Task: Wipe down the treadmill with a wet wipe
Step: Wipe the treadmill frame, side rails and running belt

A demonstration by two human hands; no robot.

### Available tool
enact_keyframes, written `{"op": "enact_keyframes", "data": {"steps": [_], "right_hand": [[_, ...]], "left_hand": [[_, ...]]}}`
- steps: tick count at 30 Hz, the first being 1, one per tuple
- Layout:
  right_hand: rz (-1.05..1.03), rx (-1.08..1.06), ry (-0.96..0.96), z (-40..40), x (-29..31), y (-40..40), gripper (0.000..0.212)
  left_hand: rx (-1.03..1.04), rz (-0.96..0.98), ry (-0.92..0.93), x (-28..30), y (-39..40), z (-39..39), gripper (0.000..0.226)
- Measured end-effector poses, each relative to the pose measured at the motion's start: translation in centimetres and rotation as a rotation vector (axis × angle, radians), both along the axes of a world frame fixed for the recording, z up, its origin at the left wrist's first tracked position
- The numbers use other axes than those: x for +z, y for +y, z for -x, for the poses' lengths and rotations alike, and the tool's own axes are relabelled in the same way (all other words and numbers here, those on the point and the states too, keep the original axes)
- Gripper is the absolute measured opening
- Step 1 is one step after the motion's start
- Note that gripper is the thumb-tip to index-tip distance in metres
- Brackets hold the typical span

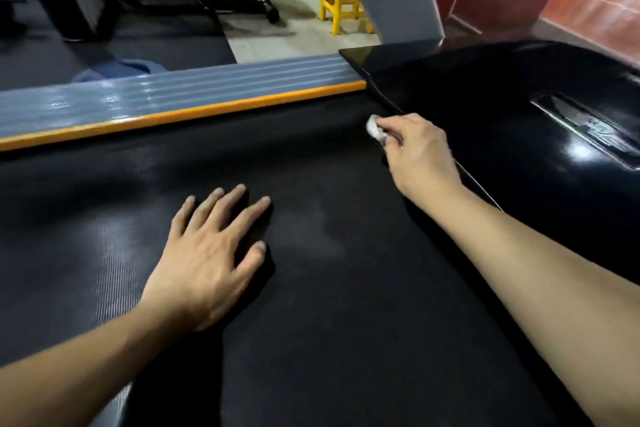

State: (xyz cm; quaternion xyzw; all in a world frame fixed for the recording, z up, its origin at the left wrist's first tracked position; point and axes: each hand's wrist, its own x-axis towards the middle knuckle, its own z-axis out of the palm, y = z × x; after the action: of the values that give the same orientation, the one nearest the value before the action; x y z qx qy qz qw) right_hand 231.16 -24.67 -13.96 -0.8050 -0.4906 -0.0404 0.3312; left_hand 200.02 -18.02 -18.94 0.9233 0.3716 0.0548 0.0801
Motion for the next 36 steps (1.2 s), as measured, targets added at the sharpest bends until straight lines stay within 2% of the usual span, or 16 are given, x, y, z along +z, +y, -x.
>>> {"op": "enact_keyframes", "data": {"steps": [3,6,9,12,15,17,19,21,25,28,32,34,36], "right_hand": [[-0.042,0.056,-0.067,-0.3,-0.1,5.3,0.036],[-0.092,0.022,-0.105,-0.8,-0.4,9.4,0.036],[0.043,-0.081,-0.175,-2.4,-2.3,13.2,0.033],[0.229,-0.178,-0.069,-2.7,-3.6,15.3,0.032],[0.305,-0.225,-0.052,-1.8,-3.6,15.6,0.036],[0.285,-0.066,-0.039,1.6,-3.4,15.4,0.038],[0.279,0.210,-0.025,6.2,-3.3,15.2,0.038],[0.255,0.323,-0.066,7.1,-3.0,15.2,0.039],[0.075,0.146,0.053,2.0,0.2,14.5,0.020],[-0.039,0.101,-0.117,0.7,-0.1,13.3,0.012],[0.214,-0.010,-0.191,-1.4,-1.9,12.9,0.029],[0.272,0.007,-0.250,-1.4,-1.5,13.3,0.023],[0.288,0.010,-0.175,-1.0,-0.4,13.8,0.020]], "left_hand": [[0.001,-0.002,0.015,0.0,-0.1,-0.2,0.064],[-0.019,-0.007,-0.008,-0.3,0.0,0.1,0.063],[-0.016,-0.024,-0.061,-0.9,0.4,0.0,0.065],[-0.018,-0.045,-0.085,-0.9,0.4,-0.3,0.068],[-0.019,-0.053,-0.076,-0.9,0.6,-0.3,0.069],[-0.024,-0.044,-0.080,-0.8,0.4,-0.3,0.070],[-0.037,-0.051,-0.081,-0.8,0.5,-0.2,0.070],[-0.041,-0.064,-0.086,-0.8,0.5,-0.3,0.071],[-0.042,-0.093,-0.082,-1.1,0.8,-0.4,0.072],[-0.042,-0.101,-0.091,-1.0,0.7,-0.4,0.073],[-0.049,-0.090,-0.104,-0.9,0.7,-0.4,0.072],[-0.047,-0.089,-0.098,-0.8,0.7,-0.4,0.071],[-0.049,-0.087,-0.092,-0.9,0.6,-0.3,0.071]]}}
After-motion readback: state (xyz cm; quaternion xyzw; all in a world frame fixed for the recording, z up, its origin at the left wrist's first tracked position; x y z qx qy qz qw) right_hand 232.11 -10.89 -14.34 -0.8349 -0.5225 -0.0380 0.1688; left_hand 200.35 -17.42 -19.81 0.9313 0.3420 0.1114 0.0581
